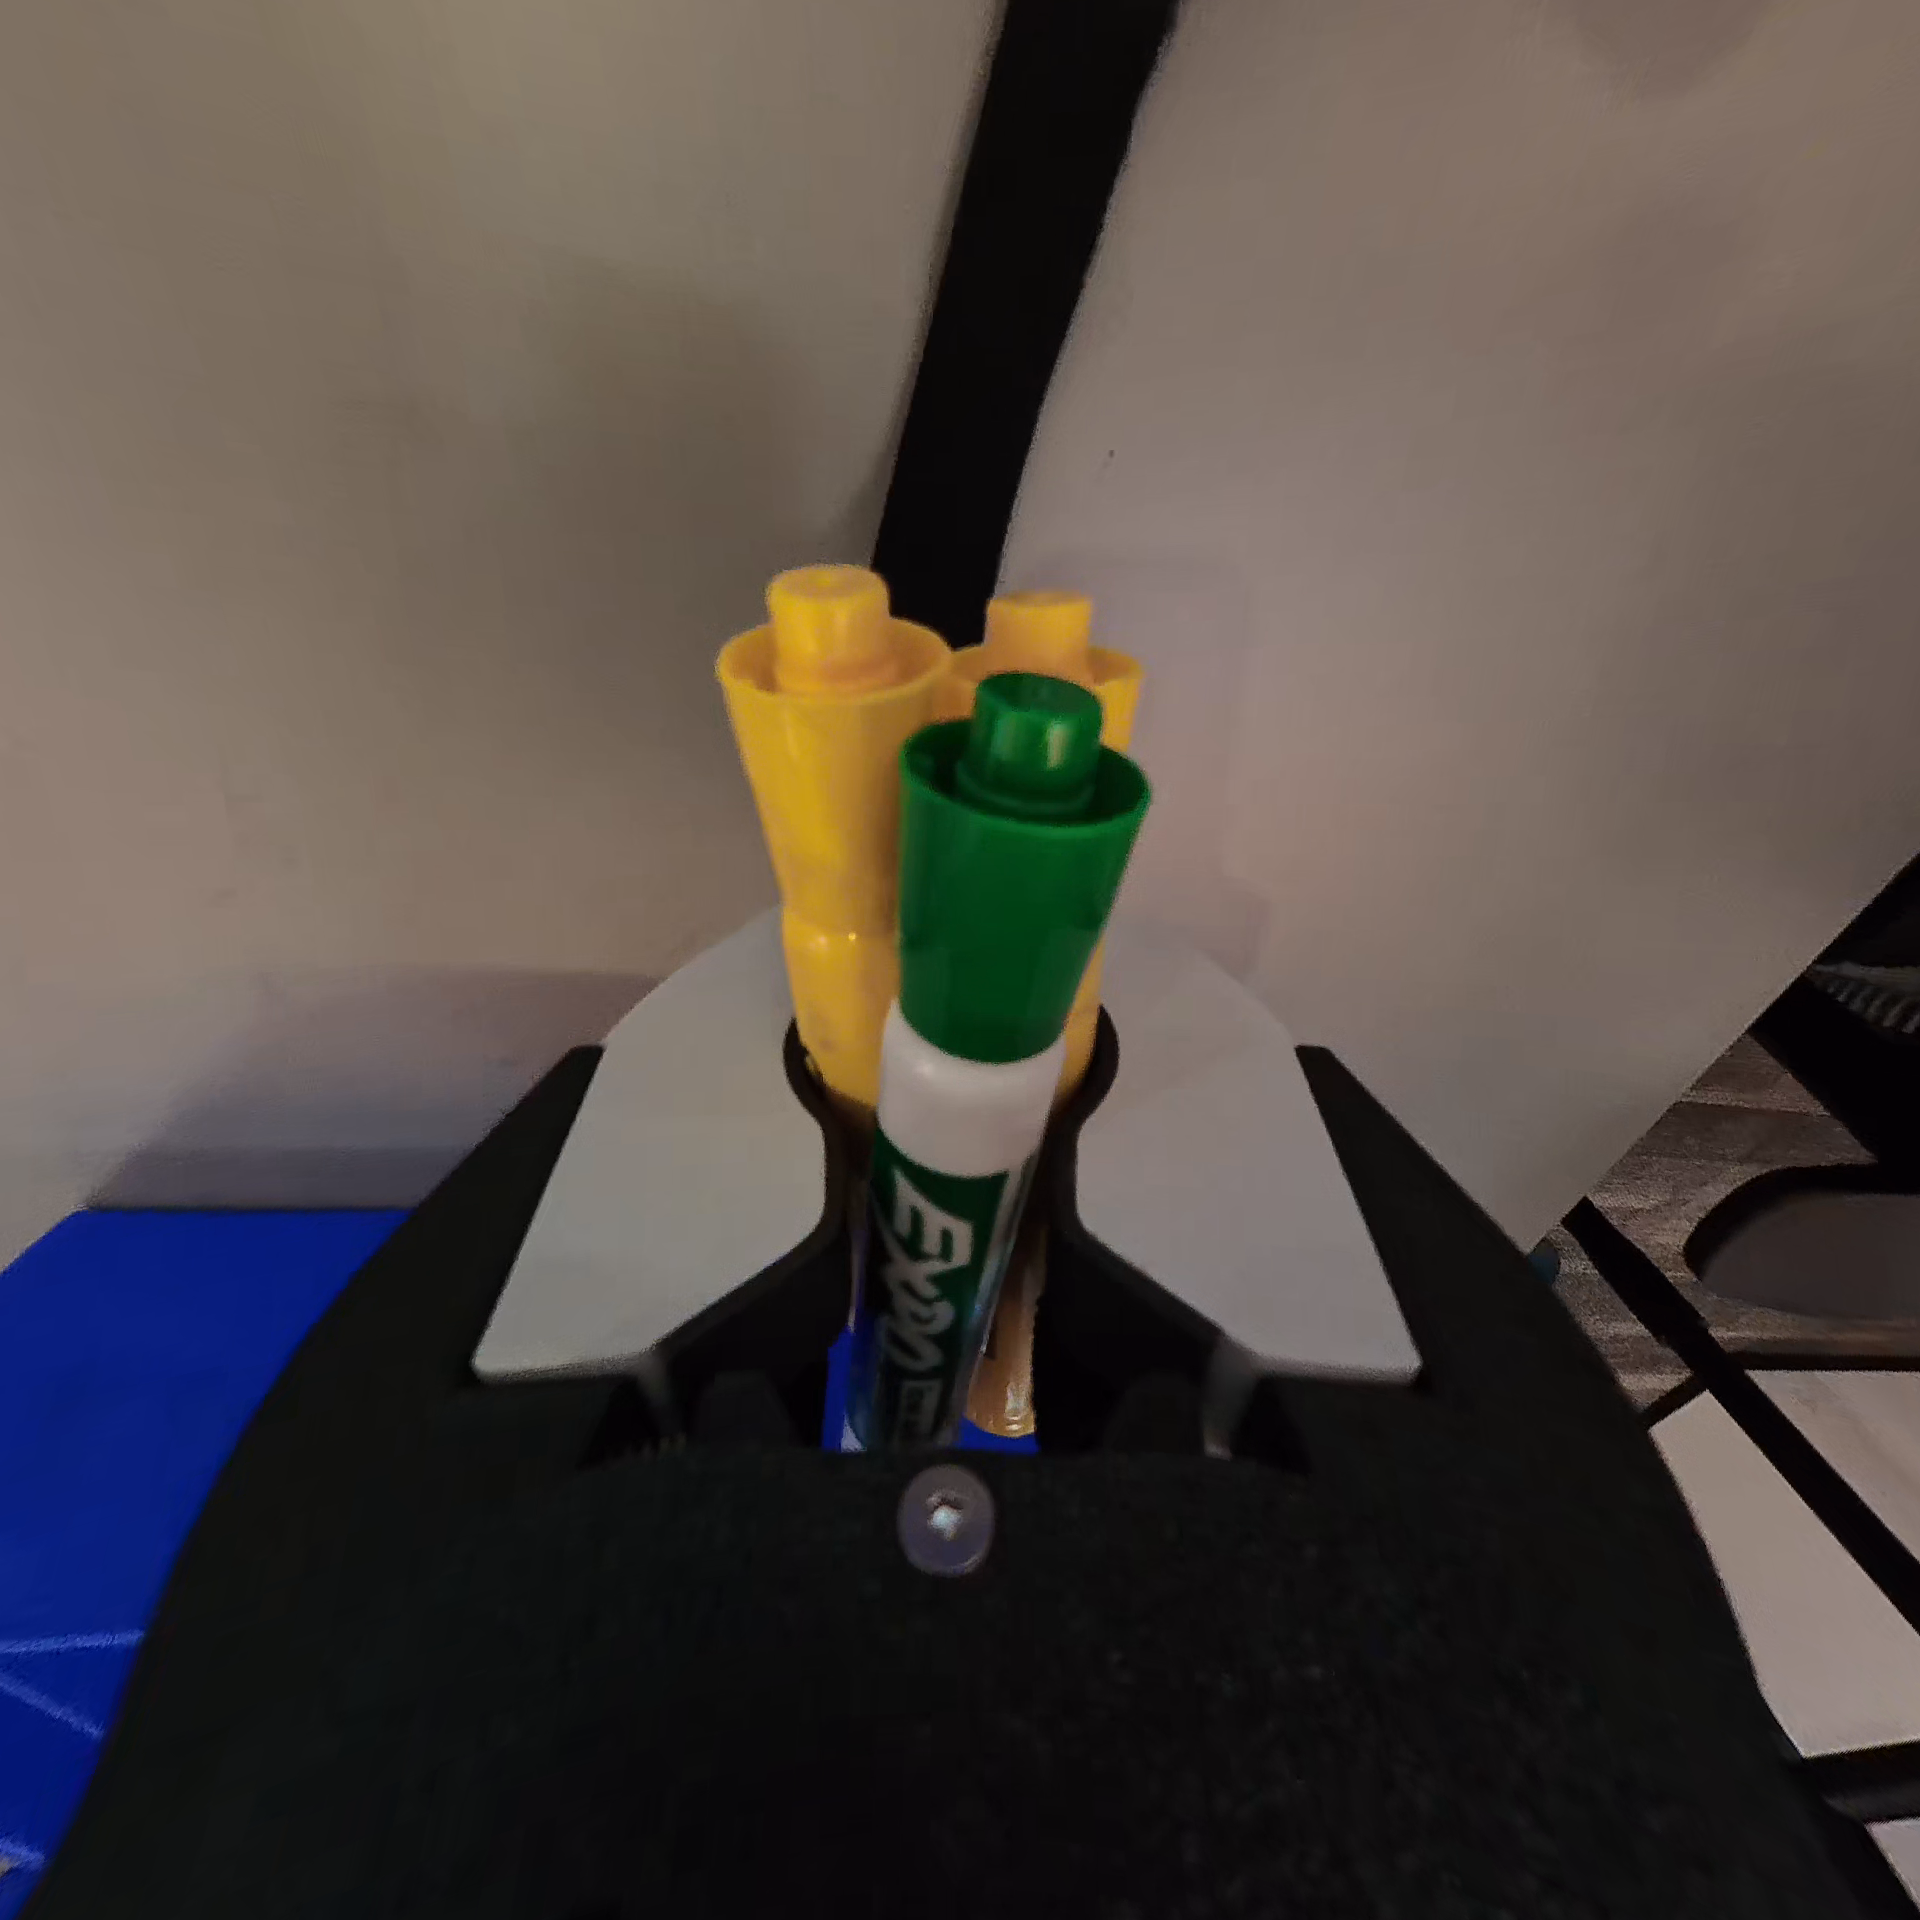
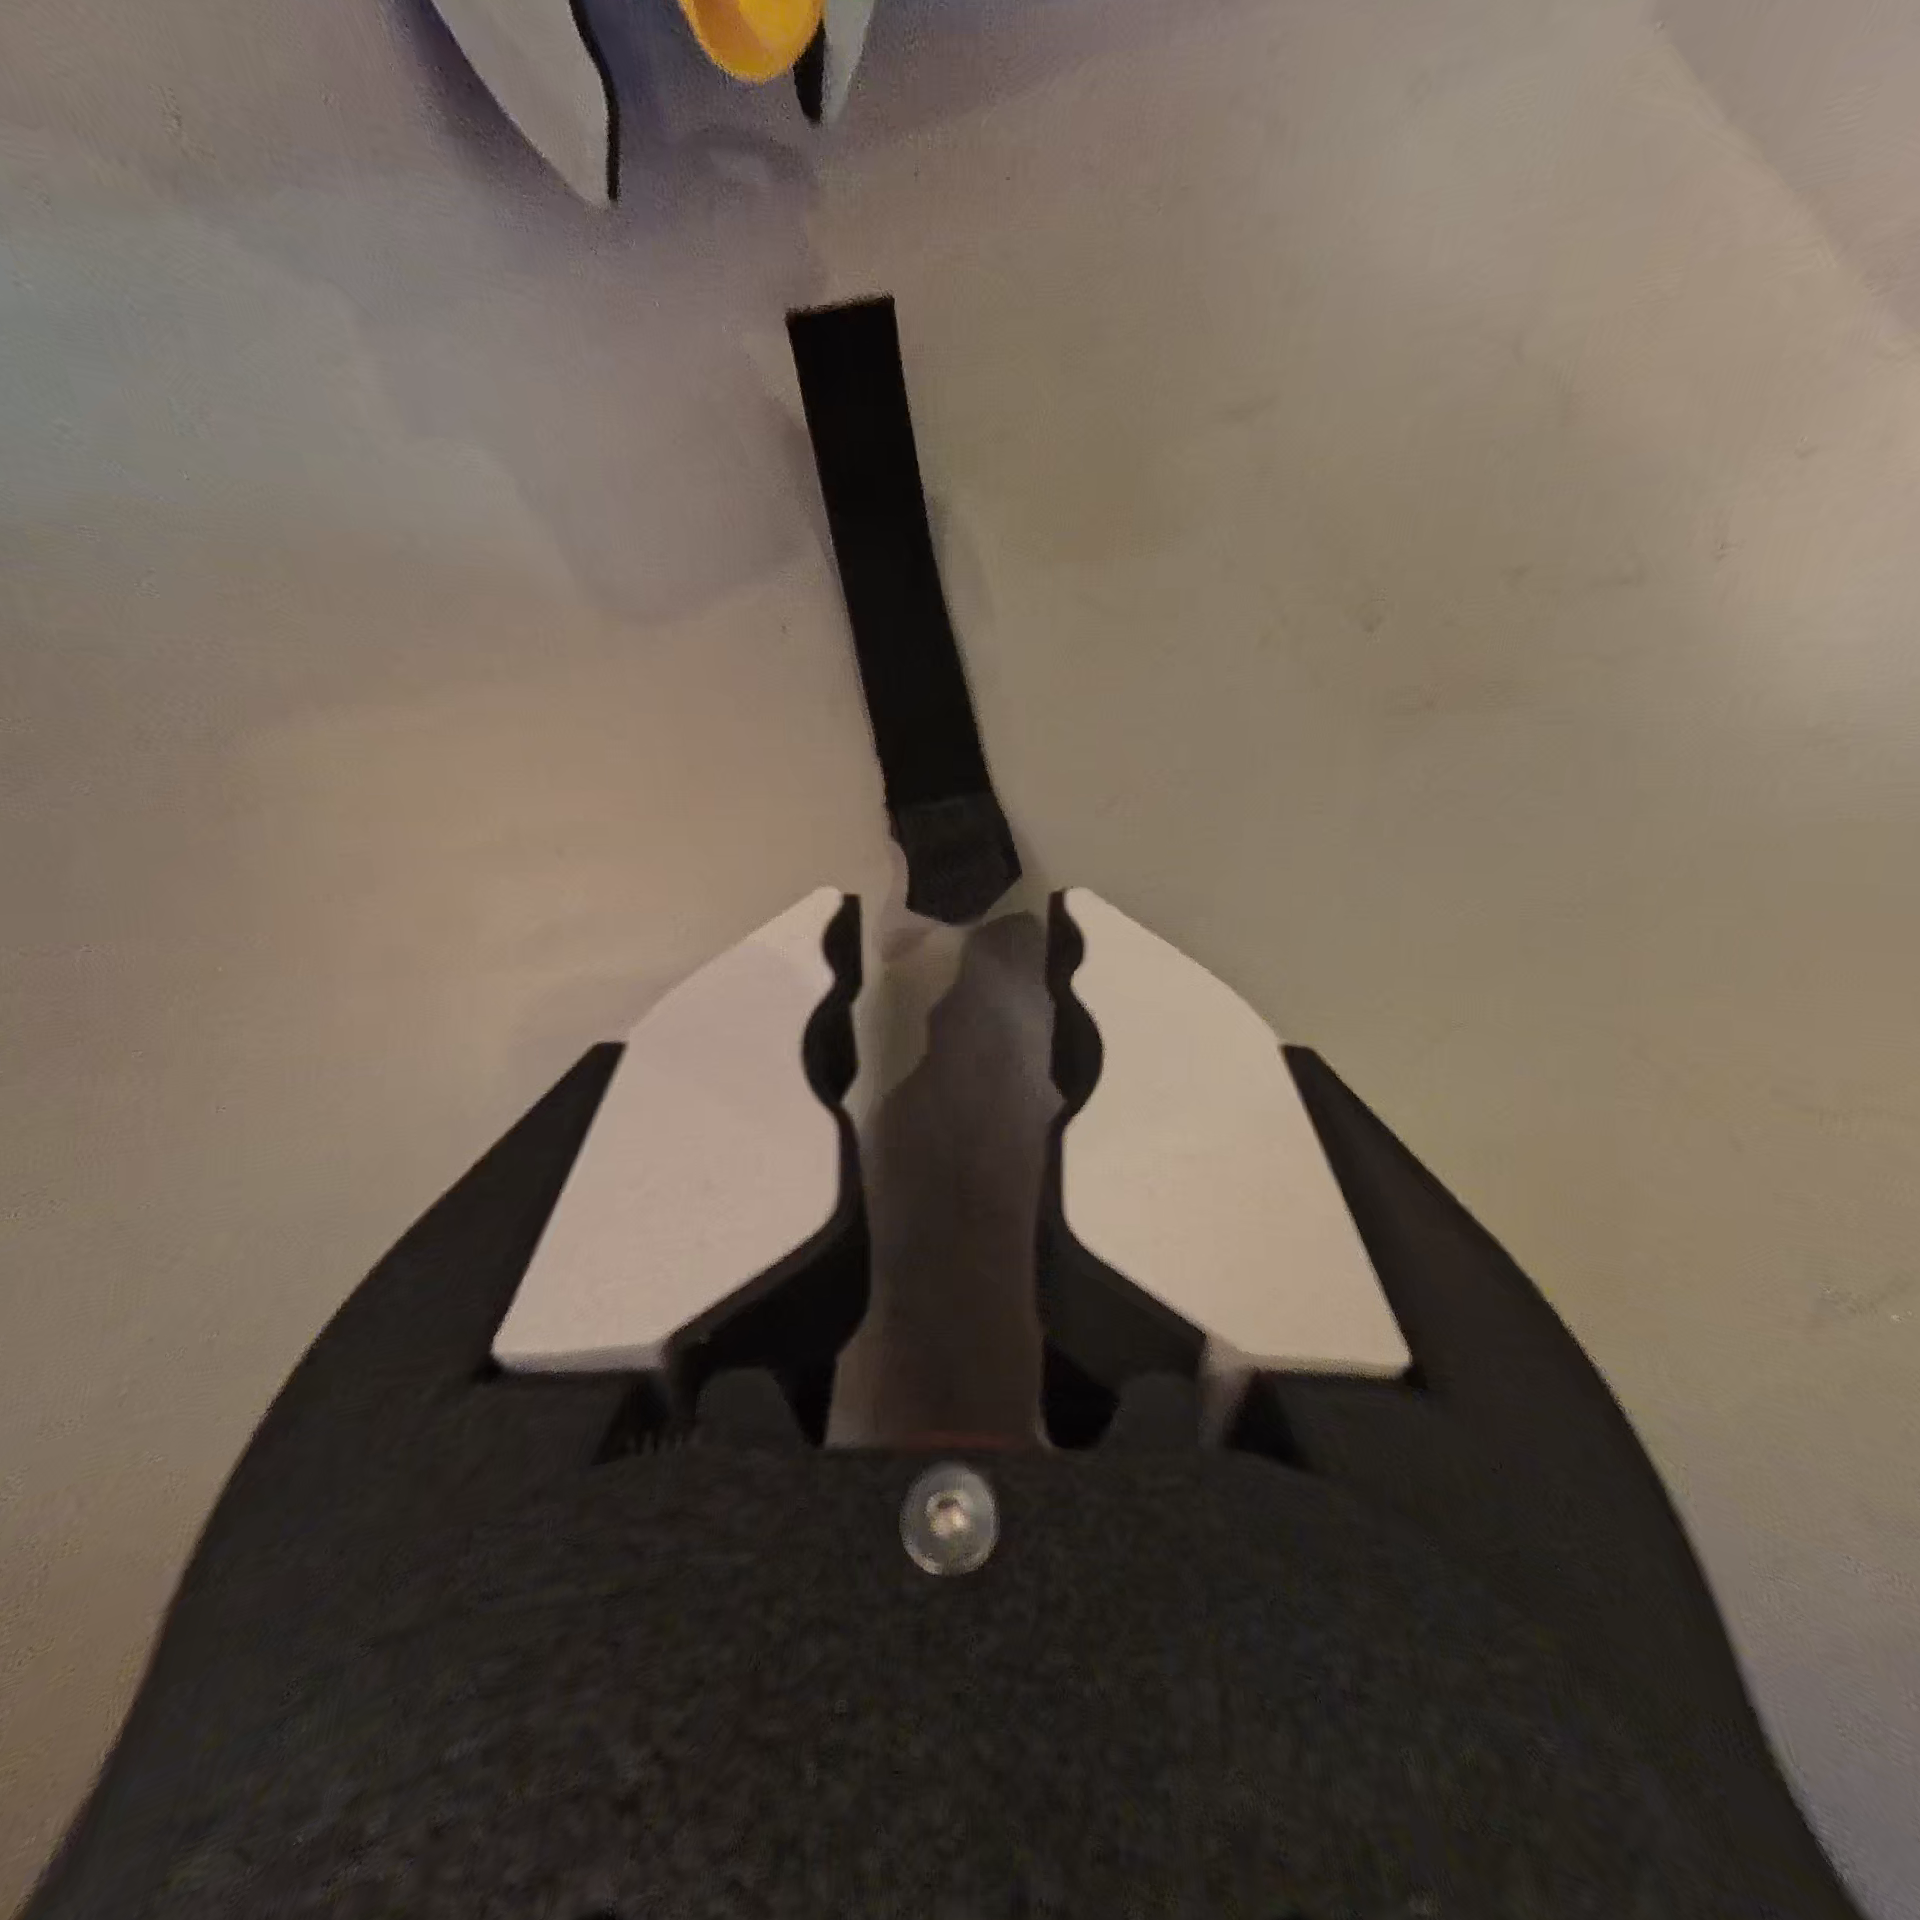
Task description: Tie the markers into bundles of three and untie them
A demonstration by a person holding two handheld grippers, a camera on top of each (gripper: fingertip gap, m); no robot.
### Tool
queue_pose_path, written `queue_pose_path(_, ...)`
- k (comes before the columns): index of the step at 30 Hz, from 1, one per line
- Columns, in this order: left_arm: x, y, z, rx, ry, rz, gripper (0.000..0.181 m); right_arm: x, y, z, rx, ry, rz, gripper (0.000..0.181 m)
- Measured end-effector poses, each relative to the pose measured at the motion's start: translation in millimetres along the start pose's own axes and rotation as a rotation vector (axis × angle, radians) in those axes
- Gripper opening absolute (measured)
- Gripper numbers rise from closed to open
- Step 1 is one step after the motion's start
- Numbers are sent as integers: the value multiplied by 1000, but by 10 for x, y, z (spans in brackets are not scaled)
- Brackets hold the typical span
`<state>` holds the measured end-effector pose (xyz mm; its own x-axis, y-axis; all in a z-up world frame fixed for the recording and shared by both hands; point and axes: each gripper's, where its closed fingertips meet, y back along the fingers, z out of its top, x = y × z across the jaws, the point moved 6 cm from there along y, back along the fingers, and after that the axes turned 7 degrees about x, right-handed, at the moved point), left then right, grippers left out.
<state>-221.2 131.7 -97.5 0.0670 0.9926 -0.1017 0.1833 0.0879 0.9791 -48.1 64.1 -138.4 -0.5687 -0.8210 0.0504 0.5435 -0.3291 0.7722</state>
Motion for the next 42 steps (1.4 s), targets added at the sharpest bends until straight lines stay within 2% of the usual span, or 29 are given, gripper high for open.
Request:
queue_pose_path(2, -9, -4, -4, 3, 0, 2, 40, 10, 10, 45, -42, -8, -7, 26)
queue_pose_path(3, -17, -4, 5, 4, 0, 1, 40, 21, 16, 51, -49, -8, -12, 17)
queue_pose_path(5, -33, -1, 27, 11, 6, 1, 40, 30, 27, 55, -53, -26, -56, 13)
queue_pose_path(6, -38, 0, 45, 13, 7, 4, 40, 34, 46, 57, -59, -32, -79, 1)
queue_pose_path(13, -67, 4, 186, 10, 1, -8, 40, -158, 336, 150, -90, -110, -359, 0)
queue_pose_path(18, -91, 20, 265, -2, -16, -20, 40, -305, 608, 219, -200, -149, -531, 0)
queue_pose_path(21, -126, 11, 338, -25, -23, -61, 40, -342, 747, 347, -217, -62, -739, 0)
queue_pose_path(25, -171, -8, 439, -41, -48, -107, 40, -113, 678, 576, -234, 161, -920, 0)
queue_pose_path(30, -166, -6, 541, -37, -57, -131, 41, 259, 557, 722, -312, 316, -978, 0)
queue_pose_path(38, -158, 27, 628, -16, -74, -115, 41, 604, 408, 868, -326, 516, -1002, 0)
queue_pose_path(42, -133, 79, 635, -31, -64, -109, 41, 828, 378, 837, -330, 630, -1026, 0)
